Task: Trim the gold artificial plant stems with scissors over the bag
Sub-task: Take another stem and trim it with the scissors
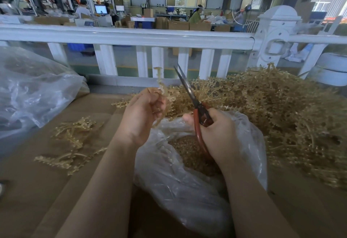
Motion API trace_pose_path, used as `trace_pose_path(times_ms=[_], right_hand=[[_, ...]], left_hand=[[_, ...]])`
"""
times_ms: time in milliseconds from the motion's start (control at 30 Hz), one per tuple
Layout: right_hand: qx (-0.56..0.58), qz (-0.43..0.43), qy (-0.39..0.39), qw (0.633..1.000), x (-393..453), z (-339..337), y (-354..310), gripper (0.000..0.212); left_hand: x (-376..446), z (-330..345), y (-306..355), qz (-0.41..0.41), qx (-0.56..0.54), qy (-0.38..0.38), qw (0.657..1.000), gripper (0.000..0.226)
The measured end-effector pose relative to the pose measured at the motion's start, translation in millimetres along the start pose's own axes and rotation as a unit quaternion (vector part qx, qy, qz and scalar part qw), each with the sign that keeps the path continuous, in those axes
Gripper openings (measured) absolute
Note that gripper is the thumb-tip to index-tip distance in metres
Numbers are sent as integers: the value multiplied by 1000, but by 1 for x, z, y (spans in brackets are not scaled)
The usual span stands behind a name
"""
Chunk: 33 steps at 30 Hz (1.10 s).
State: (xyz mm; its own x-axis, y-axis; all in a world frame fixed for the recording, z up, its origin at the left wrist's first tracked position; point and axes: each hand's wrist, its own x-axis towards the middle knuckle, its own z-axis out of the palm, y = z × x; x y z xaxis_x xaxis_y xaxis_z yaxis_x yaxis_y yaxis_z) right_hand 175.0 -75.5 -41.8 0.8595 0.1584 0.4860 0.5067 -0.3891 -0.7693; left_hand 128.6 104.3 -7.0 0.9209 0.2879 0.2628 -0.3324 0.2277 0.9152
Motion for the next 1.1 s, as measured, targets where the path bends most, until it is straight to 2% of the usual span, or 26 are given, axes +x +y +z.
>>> trace_pose_path(times_ms=[67, 267, 400, 500, 667, 767, 867, 900, 933, 1000, 1100], right_hand=[[20, 27, -3, 999, 2, 0, 1, 58], [53, 46, -2, 998, 2, 2, 4, 58], [195, 75, -31, 978, 4, -1, -1, 63], [288, 96, -44, 952, 7, -2, -2, 42], [335, 121, -52, 933, 9, -6, -2, 9], [380, 144, -57, 912, 10, -8, -2, 9], [402, 143, -69, 902, 10, -10, -3, 12], [401, 141, -74, 902, 10, -10, -3, 15], [399, 142, -78, 903, 10, -9, -4, 19], [397, 146, -81, 903, 11, -8, -4, 23], [401, 134, -74, 903, 11, -6, -2, 18]], left_hand=[[1, 0, 0, -5, -23, -2, 1000, 18], [-1, 1, 2, 36, 31, 3, 999, 10], [-2, 5, -1, 70, 120, -17, 990, 12], [-3, 13, -3, 96, 189, -59, 975, 19], [-5, 25, -7, 117, 224, -101, 962, 24], [-5, 24, -8, 81, 209, -94, 970, 20], [-3, 17, -10, -28, 216, -79, 973, 49], [-3, 17, -11, -57, 213, -88, 971, 52], [-3, 17, -11, -72, 207, -99, 970, 47], [-4, 20, -10, -69, 187, -111, 974, 23], [-3, 19, -8, -52, 159, -106, 980, 18]])
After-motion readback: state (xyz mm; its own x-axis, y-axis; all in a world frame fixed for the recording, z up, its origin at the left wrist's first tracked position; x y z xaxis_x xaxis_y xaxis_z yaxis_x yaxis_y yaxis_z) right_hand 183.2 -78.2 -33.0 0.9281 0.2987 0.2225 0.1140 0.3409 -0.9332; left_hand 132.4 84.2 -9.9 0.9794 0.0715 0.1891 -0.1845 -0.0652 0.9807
